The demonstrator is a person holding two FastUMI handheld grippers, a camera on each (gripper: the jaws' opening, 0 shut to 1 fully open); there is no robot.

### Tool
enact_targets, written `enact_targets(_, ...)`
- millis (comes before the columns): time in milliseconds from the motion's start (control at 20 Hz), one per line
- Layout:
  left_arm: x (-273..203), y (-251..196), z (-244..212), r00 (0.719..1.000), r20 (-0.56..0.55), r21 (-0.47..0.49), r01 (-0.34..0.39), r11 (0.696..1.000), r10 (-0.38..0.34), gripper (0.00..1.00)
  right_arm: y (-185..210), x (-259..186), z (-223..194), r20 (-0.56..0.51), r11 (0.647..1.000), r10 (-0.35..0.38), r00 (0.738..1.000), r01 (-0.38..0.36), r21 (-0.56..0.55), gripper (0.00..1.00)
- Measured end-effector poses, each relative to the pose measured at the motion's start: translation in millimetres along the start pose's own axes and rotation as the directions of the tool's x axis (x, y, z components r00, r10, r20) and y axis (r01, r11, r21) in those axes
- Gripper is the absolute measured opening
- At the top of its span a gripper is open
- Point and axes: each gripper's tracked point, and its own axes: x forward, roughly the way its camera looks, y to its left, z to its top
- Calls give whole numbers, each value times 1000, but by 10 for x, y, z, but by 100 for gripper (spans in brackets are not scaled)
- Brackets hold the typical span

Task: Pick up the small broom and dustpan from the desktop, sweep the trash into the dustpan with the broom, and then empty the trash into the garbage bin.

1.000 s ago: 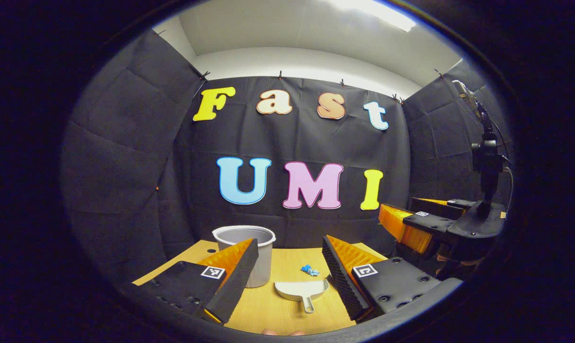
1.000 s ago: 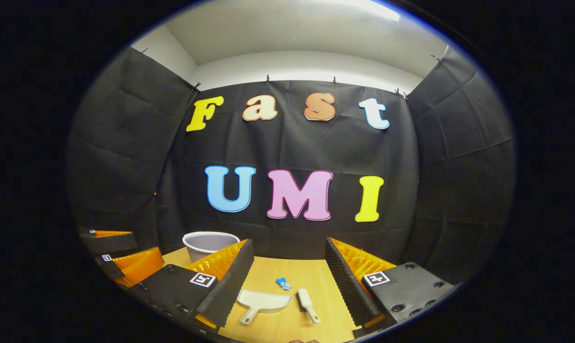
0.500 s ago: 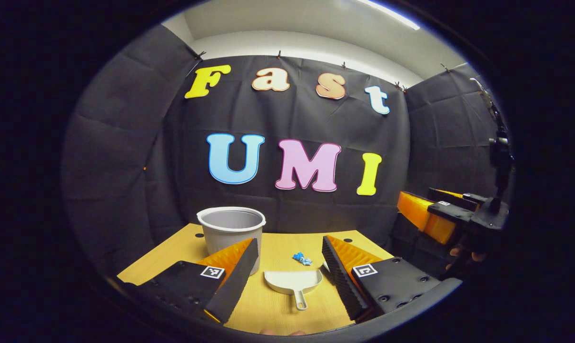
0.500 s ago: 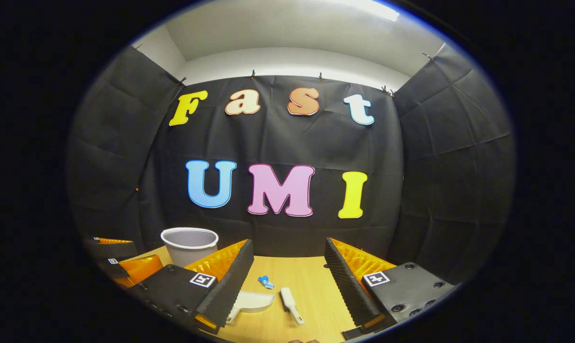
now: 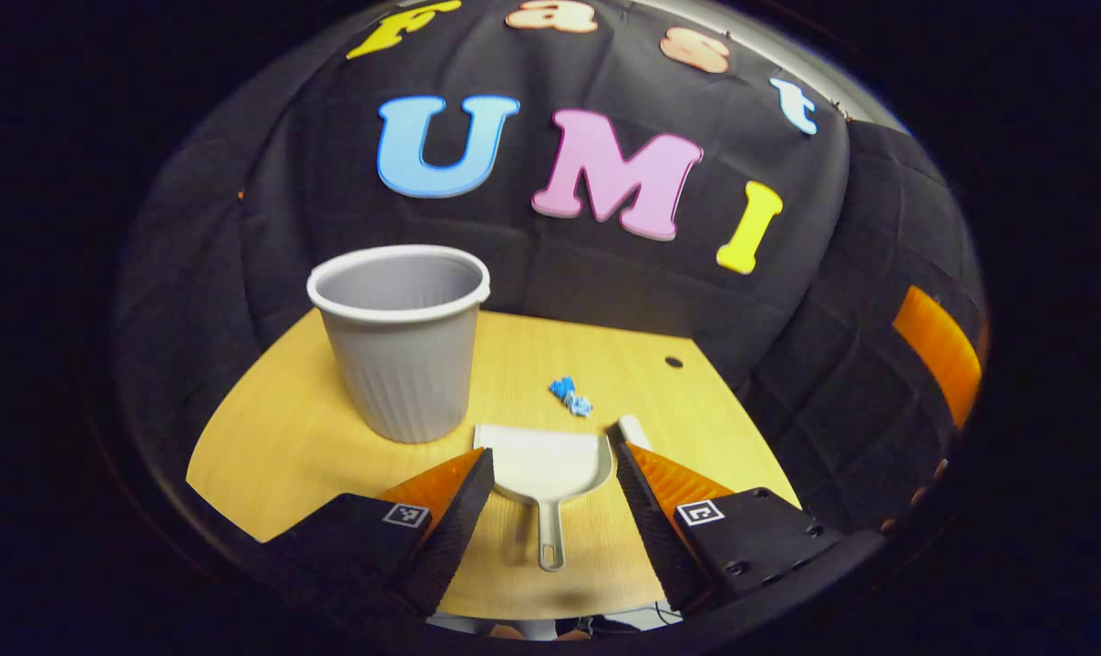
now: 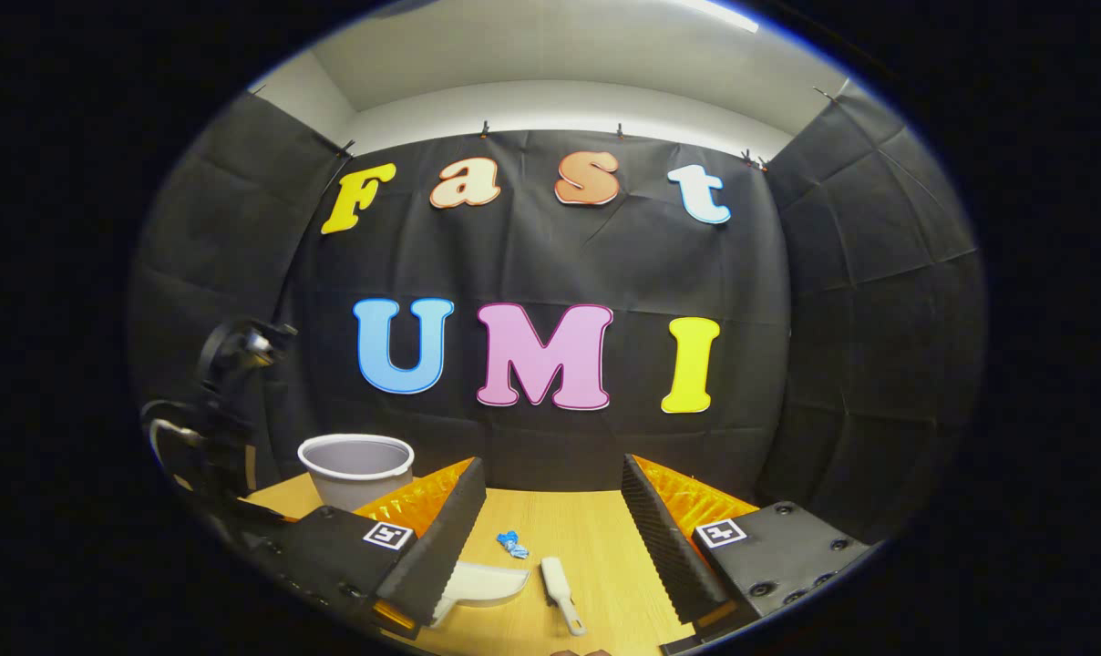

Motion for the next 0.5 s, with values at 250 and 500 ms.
enact_targets(250,689,-52,-494,945,-322,27,-43,999,50,83,12,111,-496,-149,991,121,981,-111,74,93)
enact_targets(500,1309,27,-708,824,-565,-12,-74,997,55,83,-281,431,-864,-246,984,146,958,-115,137,96)
